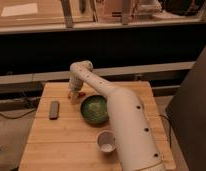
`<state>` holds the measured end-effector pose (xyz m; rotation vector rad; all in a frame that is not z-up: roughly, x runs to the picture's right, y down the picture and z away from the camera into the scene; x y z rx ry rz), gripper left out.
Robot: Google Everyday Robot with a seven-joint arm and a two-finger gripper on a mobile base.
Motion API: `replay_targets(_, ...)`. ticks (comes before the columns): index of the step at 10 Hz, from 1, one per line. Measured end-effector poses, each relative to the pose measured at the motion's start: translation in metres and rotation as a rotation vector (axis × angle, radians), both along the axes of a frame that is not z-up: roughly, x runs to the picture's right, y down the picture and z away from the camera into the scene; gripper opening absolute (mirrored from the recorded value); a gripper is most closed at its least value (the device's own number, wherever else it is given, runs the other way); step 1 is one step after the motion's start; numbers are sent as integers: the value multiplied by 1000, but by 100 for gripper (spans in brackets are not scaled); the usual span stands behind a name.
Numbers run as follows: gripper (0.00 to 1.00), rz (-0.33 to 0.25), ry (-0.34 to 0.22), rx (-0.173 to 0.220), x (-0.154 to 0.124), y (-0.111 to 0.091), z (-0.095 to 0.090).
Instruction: Place the pepper in the ceramic cup
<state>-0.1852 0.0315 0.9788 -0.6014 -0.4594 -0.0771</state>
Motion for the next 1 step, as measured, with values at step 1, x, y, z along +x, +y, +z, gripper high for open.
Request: replay_targets(1, 33, 2, 0, -3, 0, 0, 0)
